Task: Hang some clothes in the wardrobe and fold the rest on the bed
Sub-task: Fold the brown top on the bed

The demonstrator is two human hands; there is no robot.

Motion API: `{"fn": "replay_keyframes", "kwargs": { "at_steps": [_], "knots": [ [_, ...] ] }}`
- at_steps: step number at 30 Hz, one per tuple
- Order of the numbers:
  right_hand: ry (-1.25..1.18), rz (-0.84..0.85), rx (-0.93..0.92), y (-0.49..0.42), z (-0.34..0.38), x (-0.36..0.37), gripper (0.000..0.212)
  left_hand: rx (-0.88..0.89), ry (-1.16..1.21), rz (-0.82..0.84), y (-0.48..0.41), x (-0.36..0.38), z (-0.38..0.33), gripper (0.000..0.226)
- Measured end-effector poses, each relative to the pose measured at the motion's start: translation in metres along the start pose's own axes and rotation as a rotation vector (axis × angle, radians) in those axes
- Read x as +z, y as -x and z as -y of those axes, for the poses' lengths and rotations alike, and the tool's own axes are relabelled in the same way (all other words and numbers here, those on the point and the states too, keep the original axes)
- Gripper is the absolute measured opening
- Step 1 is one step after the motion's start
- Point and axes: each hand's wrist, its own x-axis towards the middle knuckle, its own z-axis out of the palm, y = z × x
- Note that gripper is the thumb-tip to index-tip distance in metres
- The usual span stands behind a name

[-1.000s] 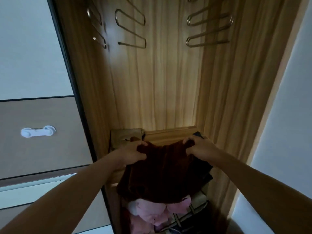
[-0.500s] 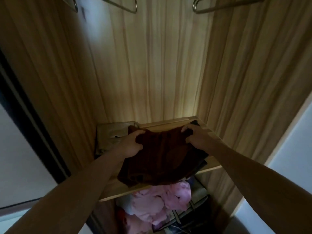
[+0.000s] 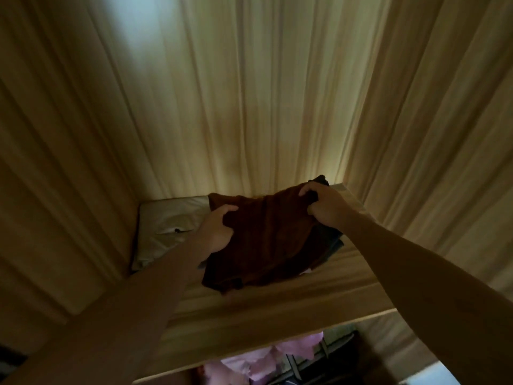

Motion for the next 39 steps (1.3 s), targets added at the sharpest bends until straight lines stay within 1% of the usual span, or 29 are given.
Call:
{"fn": "replay_keyframes", "kwargs": {
  "at_steps": [4, 6, 7, 8, 10, 12, 14, 15, 18, 20, 22, 24, 32, 39],
  "knots": [
    [-0.027, 0.033, -0.032, -0.068, -0.023, 0.004, 0.05, -0.015, 0.006, -0.075, -0.057, 0.007, 0.007, 0.057],
    [0.027, 0.042, -0.052, -0.099, -0.041, 0.008, 0.048, -0.008, -0.086, -0.123, -0.081, 0.011, 0.017, 0.057],
    [0.127, 0.074, -0.033, -0.111, -0.055, 0.012, 0.046, -0.006, -0.188, -0.133, -0.09, 0.015, 0.026, 0.059],
    [0.29, 0.128, 0.007, -0.121, -0.072, 0.018, 0.049, -0.008, -0.314, -0.132, -0.098, 0.019, 0.036, 0.062],
    [0.574, 0.247, 0.104, -0.126, -0.105, 0.036, 0.066, -0.023, -0.512, -0.13, -0.109, 0.029, 0.058, 0.064],
    [0.685, 0.259, 0.113, -0.127, -0.126, 0.056, 0.075, -0.048, -0.564, -0.165, -0.114, 0.041, 0.068, 0.064],
    [0.691, 0.234, 0.04, -0.133, -0.133, 0.075, 0.081, -0.045, -0.58, -0.182, -0.12, 0.057, 0.071, 0.064],
    [0.677, 0.251, 0.029, -0.137, -0.135, 0.084, 0.086, -0.063, -0.588, -0.161, -0.122, 0.067, 0.071, 0.066],
    [0.67, 0.331, 0.086, -0.141, -0.146, 0.116, 0.097, -0.15, -0.671, -0.044, -0.128, 0.098, 0.085, 0.073],
    [0.699, 0.276, 0.098, -0.137, -0.16, 0.136, 0.1, -0.146, -0.758, -0.057, -0.13, 0.108, 0.104, 0.074],
    [0.71, 0.17, 0.083, -0.139, -0.169, 0.147, 0.099, -0.092, -0.801, -0.121, -0.136, 0.11, 0.117, 0.074],
    [0.721, 0.117, 0.076, -0.147, -0.171, 0.15, 0.098, -0.039, -0.82, -0.159, -0.146, 0.106, 0.122, 0.075],
    [0.714, 0.067, 0.056, -0.178, -0.173, 0.15, 0.093, -0.008, -0.897, -0.252, -0.181, 0.11, 0.124, 0.075],
    [0.727, 0.017, 0.043, -0.184, -0.176, 0.154, 0.093, 0.013, -0.824, -0.25, -0.191, 0.105, 0.129, 0.077]
  ]
}}
